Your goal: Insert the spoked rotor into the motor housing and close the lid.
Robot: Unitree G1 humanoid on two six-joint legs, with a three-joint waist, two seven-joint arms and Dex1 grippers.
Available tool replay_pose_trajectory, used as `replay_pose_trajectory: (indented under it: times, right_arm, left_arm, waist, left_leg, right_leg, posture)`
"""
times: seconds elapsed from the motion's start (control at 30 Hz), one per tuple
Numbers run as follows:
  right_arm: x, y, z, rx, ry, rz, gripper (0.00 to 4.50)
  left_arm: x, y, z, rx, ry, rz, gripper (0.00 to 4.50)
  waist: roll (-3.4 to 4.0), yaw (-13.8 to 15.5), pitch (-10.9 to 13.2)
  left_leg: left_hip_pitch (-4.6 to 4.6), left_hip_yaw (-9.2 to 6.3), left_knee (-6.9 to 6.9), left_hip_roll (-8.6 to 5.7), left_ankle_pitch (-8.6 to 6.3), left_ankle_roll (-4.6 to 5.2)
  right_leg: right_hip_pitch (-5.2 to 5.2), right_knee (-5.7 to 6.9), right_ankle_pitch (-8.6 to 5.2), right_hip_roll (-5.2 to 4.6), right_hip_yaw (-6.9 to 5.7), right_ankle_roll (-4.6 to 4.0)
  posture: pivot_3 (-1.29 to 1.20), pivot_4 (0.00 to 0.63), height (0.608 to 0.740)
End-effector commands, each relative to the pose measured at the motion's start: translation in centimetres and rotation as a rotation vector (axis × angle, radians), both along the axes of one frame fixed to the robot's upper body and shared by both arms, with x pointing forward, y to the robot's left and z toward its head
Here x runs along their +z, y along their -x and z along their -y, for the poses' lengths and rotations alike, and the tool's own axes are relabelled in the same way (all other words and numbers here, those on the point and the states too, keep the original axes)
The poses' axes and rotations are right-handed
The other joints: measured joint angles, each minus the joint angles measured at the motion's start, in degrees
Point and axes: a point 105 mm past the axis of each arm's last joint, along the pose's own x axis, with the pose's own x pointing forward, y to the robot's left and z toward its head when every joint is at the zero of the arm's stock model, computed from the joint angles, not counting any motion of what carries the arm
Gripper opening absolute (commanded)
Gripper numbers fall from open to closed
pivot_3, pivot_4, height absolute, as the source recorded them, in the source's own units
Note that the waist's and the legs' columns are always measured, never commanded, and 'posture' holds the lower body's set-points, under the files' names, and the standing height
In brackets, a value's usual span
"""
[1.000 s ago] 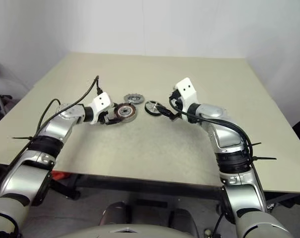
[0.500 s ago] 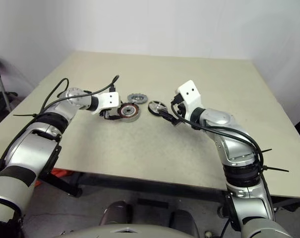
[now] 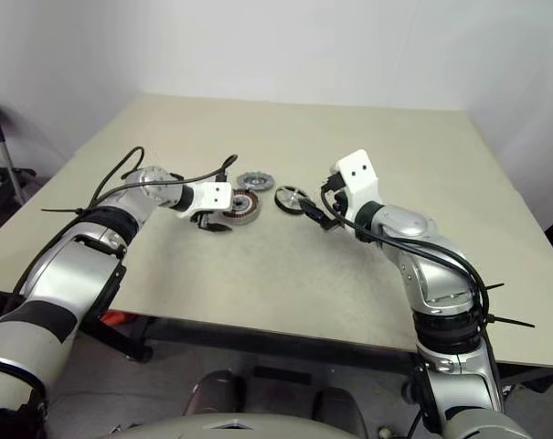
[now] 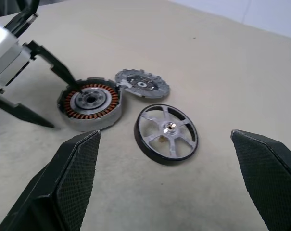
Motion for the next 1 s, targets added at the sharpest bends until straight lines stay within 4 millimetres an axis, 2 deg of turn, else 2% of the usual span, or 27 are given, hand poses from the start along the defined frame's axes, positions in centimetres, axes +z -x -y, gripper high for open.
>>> replay_pose_trajectory:
  times: [0.03,0.1,0.33,0.43,0.57,0.63,1.0]
  right_arm:
    - [1.79,0.01,0.0,-0.003,-0.022,0.064,4.5]
    - [1.95,-0.13,0.1,-0.007,-0.024,0.068,4.5]
    - [2.19,-0.49,0.15,-0.011,-0.022,0.076,4.5]
    - [2.21,-0.58,0.14,-0.014,-0.024,0.077,4.5]
    - [2.07,-0.71,0.3,-0.025,-0.024,0.072,4.5]
    - [2.04,-0.75,0.34,-0.028,-0.023,0.072,4.5]
    - [1.83,-0.93,0.41,-0.038,-0.021,0.066,4.5]
  left_arm:
    - [0.93,-0.47,-0.07,0.005,-0.008,0.031,3.01]
    - [0.68,-0.45,-0.27,0.007,-0.028,0.03,2.39]
    - [0.22,-0.43,-0.36,0.017,-0.036,0.03,2.39]
    - [0.16,-0.34,-0.29,0.015,-0.023,0.025,1.79]
    - [0.19,-0.31,-0.28,0.011,-0.023,0.024,0.52]
    - [0.24,-0.33,-0.28,0.002,-0.034,0.032,0.04]
    - [0.68,-0.35,-0.36,-0.014,-0.027,0.051,0.04]
  waist:
    - [0.0,0.1,0.0]
    - [0.0,0.2,0.0]
    - [0.0,0.3,0.0]
    - [0.0,0.4,0.0]
    - [0.02,0.6,0.0]
    - [0.0,0.6,0.0]
    - [0.0,0.6,0.0]
  left_leg:
    - [0.0,0.0,0.0,0.0,0.0,0.0]
    - [0.01,0.0,0.0,0.0,0.0,0.0]
    - [0.03,0.0,0.0,0.0,0.0,0.0]
    - [0.03,0.0,0.0,0.0,0.0,0.0]
    - [0.15,0.0,-0.02,-0.01,0.03,-0.05]
    - [0.2,0.0,-0.02,-0.02,0.07,-0.12]
    - [0.18,0.0,-0.21,-0.04,0.1,-0.16]
  right_leg:
    - [0.0,0.0,0.0,0.0,0.0,0.0]
    - [0.01,0.0,0.0,0.0,0.0,0.0]
    - [0.02,0.01,0.0,0.0,0.0,0.0]
    - [0.02,0.01,0.0,0.0,0.0,0.0]
    - [0.12,0.02,-0.01,-0.01,0.0,-0.01]
    - [0.15,0.06,0.0,-0.03,0.0,-0.01]
    - [0.09,0.02,0.0,-0.03,0.0,-0.01]
  posture:
    - [0.0,0.0,0.74]
    - [0.0,0.0,0.74]
    - [0.0,0.0,0.74]
    - [0.0,0.0,0.74]
    - [0.0,0.0,0.74]
    - [0.0,0.0,0.74]
    - [0.0,0.0,0.74]
